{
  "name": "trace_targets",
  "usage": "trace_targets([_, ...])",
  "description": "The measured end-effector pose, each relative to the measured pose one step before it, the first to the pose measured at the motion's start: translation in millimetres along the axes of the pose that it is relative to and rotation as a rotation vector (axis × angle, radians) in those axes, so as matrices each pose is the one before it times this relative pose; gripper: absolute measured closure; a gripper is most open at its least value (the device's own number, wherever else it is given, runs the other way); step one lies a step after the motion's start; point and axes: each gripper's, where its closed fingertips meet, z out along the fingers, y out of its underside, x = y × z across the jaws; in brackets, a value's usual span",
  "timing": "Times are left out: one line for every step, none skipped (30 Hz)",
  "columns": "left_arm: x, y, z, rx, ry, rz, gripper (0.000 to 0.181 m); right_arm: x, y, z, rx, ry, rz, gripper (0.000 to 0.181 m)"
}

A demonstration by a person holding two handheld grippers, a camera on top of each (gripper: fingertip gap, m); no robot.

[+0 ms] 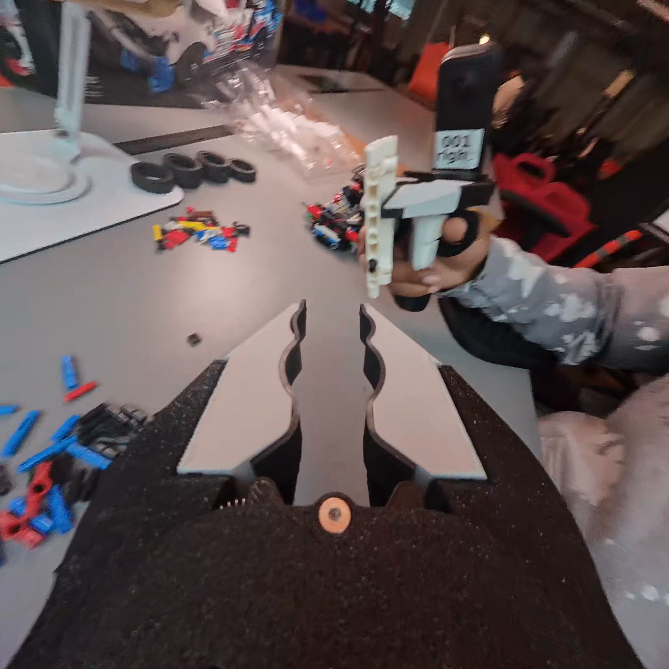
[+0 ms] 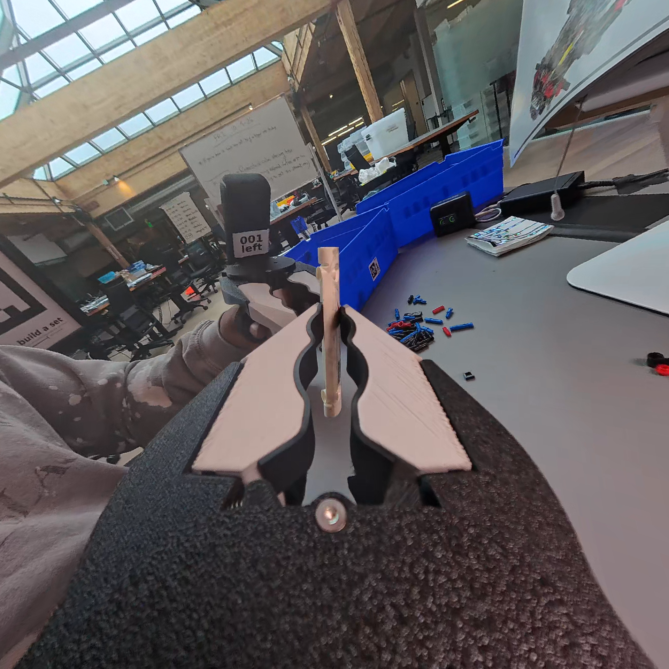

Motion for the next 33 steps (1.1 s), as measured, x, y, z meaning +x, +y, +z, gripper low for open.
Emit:
trace_targets([10.98,-3.18,2.53,0.0215,0.0551,-0.0088,0.157,-2.05,2.29,2.66,-0.0050,-0.0047,-0.0025,0.173])
trace_targets([9.50,-1.41,3.17,0.0122,0.0499,-0.0114,0.159,-2.00,2.07,2.58,-0.0058,-0.0037,-0.0051,0.173])
trace_targets([5.50,-0.01,3.21,0.0030,0.0283,-0.0129,0.161,-1.95,1.90,2.31,-0.0059,-0.0027,-0.0063,0.173])
trace_targets([1.89,0.58,2.72,-0.0003,0.0064,-0.0058,0.162,-1.57,0.89,1.73,-0.0015,0.0005,-0.0089,0.173])
trace_targets([0.22,1.30,1.93,-0.0070,-0.0023,0.0022,0.165,-1.57,0.19,1.19,0.0010,-0.0004,-0.0084,0.173])
trace_targets([-1.08,0.78,0.79,-0.0036,-0.0102,0.0033,0.168,-1.34,0.39,0.77,-0.0032,-0.0011,-0.0046,0.173])
trace_targets([-2.40,0.07,-0.15,-0.0001,-0.0160,-0.0001,0.175,-0.74,-0.37,0.27,0.0002,0.0013,-0.0042,0.173])
trace_targets([-1.94,-0.26,-0.72,0.0024,-0.0085,-0.0035,0.178,-0.10,-0.65,0.13,0.0024,0.0058,-0.0056,0.173])
trace_targets([0.22,-0.56,-0.43,0.0036,0.0053,-0.0096,0.178,-0.79,-0.50,0.27,0.0018,0.0004,-0.0052,0.173])
trace_targets([-0.54,-0.42,-0.39,0.0032,-0.0022,-0.0065,0.177,-0.42,-0.50,0.29,0.0022,0.0021,-0.0017,0.173])
trace_targets([-0.97,-0.66,-0.43,0.0045,-0.0083,0.0024,0.174,-0.48,-0.76,0.12,0.0044,-0.0005,-0.0007,0.173])
trace_targets([0.33,-0.35,-0.31,0.0018,-0.0013,0.0080,0.172,-1.17,-0.51,0.13,0.0032,-0.0046,0.0017,0.173])
trace_targets([0.46,-0.22,-0.06,-0.0005,-0.0003,0.0047,0.171,-0.72,-0.20,0.31,0.0017,-0.0013,-0.0009,0.173])
trace_targets([0.31,0.18,0.32,-0.0014,0.0013,0.0003,0.171,-0.54,-0.23,0.31,0.0021,0.0016,-0.0058,0.173])
trace_targets([0.65,0.70,0.59,-0.0041,0.0043,-0.0017,0.172,-0.71,-0.01,0.43,0.0006,0.0006,-0.0059,0.173])
trace_targets([0.47,0.78,0.65,-0.0039,0.0043,-0.0024,0.173,-0.39,0.36,0.41,-0.0023,0.0014,-0.0033,0.173])
trace_targets([0.39,0.29,0.28,-0.0014,0.0028,-0.0020,0.174,0.42,0.28,0.28,-0.0008,0.0054,-0.0007,0.173])
trace_targets([1.07,0.03,0.05,0.0006,0.0058,0.0001,0.178,0.19,-0.04,0.02,0.0009,0.0024,-0.0009,0.173])
trace_targets([0.59,-0.26,-0.12,0.0002,0.0007,0.0024,0.178,-0.25,-0.36,-0.20,0.0016,-0.0024,0.0029,0.173])
trace_targets([0.48,-0.29,-0.28,-0.0004,-0.0016,0.0055,0.179,-0.35,-0.24,-0.12,0.0000,-0.0033,0.0029,0.173])
trace_targets([0.67,-0.36,-0.41,-0.0017,-0.0005,0.0042,0.179,-1.10,-0.35,-0.04,0.0006,-0.0069,0.0000,0.173])
trace_targets([0.55,-1.02,-0.99,0.0026,-0.0013,0.0075,0.179,-1.26,-0.50,-0.34,-0.0014,-0.0067,-0.0056,0.173])
trace_targets([0.68,-2.22,-1.79,0.0117,-0.0005,0.0120,0.179,-2.33,0.87,-0.59,-0.0142,-0.0138,-0.0113,0.171])
trace_targets([1.52,-3.42,-2.48,0.0161,0.0089,0.0015,0.179,-1.76,3.79,0.09,-0.0325,-0.0117,-0.0179,0.161])
trace_targets([0.90,-2.48,-2.52,0.0078,0.0092,-0.0066,0.179,-0.30,4.82,0.00,-0.0329,-0.0012,-0.0229,0.159])
trace_targets([0.05,-0.70,-1.85,-0.0004,0.0031,0.0001,0.179,-1.69,4.43,0.31,-0.0238,-0.0084,-0.0233,0.163])
trace_targets([-0.13,0.17,-1.20,-0.0024,-0.0014,0.0029,0.179,-1.24,3.88,0.86,-0.0199,-0.0027,-0.0185,0.170])
trace_targets([0.83,0.94,-0.54,-0.0058,0.0036,-0.0011,0.179,1.01,0.91,0.71,-0.0001,0.0149,-0.0228,0.173])
trace_targets([0.10,0.58,-0.43,-0.0041,-0.0039,0.0017,0.179,0.01,0.24,0.30,-0.0010,0.0059,-0.0187,0.174])
trace_targets([-0.40,-0.08,-0.18,-0.0009,-0.0083,0.0003,0.179,1.58,-0.36,0.18,-0.0022,0.0137,-0.0123,0.175])
trace_targets([-1.45,-1.01,0.00,0.0035,-0.0146,-0.0053,0.179,2.25,-1.40,0.49,0.0046,0.0183,-0.0076,0.175])
trace_targets([-1.28,-2.32,-0.18,0.0104,-0.0106,-0.0117,0.179,1.73,-2.13,0.39,0.0072,0.0146,-0.0022,0.175])
trace_targets([-0.92,-2.29,-0.31,0.0106,-0.0037,-0.0158,0.179,1.71,-2.00,0.39,0.0061,0.0185,-0.0075,0.176])
